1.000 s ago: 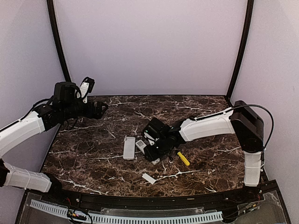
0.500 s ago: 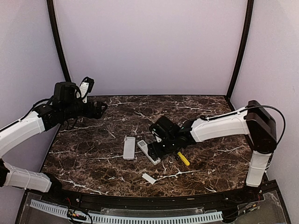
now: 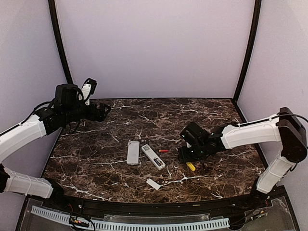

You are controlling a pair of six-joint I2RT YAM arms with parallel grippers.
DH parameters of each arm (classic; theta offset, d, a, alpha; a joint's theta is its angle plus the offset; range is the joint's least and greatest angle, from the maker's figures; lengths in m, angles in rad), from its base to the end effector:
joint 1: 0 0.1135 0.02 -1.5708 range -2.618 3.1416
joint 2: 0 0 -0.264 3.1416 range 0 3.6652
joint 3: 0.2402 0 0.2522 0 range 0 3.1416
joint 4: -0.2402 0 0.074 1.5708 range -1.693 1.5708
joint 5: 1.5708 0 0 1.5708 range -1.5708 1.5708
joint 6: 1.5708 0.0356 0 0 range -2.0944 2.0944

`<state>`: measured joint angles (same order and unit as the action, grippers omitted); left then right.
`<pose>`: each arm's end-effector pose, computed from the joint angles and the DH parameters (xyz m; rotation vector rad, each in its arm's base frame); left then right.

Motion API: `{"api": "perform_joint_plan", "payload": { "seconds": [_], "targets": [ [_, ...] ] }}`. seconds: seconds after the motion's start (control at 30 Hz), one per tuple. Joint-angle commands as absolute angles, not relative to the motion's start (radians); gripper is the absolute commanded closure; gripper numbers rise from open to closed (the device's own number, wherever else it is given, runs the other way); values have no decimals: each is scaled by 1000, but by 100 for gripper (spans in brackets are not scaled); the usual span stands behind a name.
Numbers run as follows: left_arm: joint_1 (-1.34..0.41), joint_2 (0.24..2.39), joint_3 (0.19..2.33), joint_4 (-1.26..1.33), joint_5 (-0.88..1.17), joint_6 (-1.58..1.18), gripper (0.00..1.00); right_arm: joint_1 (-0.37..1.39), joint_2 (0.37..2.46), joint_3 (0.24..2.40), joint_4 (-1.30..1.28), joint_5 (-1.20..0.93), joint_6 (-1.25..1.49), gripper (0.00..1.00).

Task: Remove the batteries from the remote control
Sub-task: Place the remote control without the battery cover at the center of the board, then pick up the screwdriver from the center of the board.

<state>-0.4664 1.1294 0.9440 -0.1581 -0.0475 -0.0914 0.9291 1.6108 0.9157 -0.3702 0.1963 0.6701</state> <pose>0.2350 -0.1164 0.3291 0.3276 1.8997 -0.3297 0.1910 0.2441 0.1712 -0.2738 2.6217 0.3072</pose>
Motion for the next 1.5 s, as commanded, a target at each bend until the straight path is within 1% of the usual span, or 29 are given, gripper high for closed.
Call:
{"api": "perform_joint_plan", "payload": {
  "seconds": [0.0,0.3,0.43,0.73,0.97,1.1,1.17,1.3,1.47],
  "targets": [
    [-463,1128,943,-148,-37,-99,2,930,1588,867,-394,213,735,38],
    [-463,1145,951,-155,-30,-100,2,930,1608,855,-387,210,747,54],
    [-463,1149,954,-163,-32,-100,2,930,1609,850,-385,207,750,59],
    [-464,1154,956,-167,-25,-100,2,931,1628,841,-368,203,745,66],
    [-464,1157,959,-171,-24,-101,2,930,1648,844,-361,197,744,68],
    [-463,1159,960,-173,-19,-101,2,932,1658,845,-353,194,746,77],
    [-463,1159,961,-173,-17,-103,2,933,1658,847,-353,202,750,80],
    [-464,1156,967,-172,-3,-120,2,931,1591,832,-313,239,733,84],
    [-465,1145,945,-101,123,-216,5,928,1467,815,-222,249,644,89]
  ]
}}
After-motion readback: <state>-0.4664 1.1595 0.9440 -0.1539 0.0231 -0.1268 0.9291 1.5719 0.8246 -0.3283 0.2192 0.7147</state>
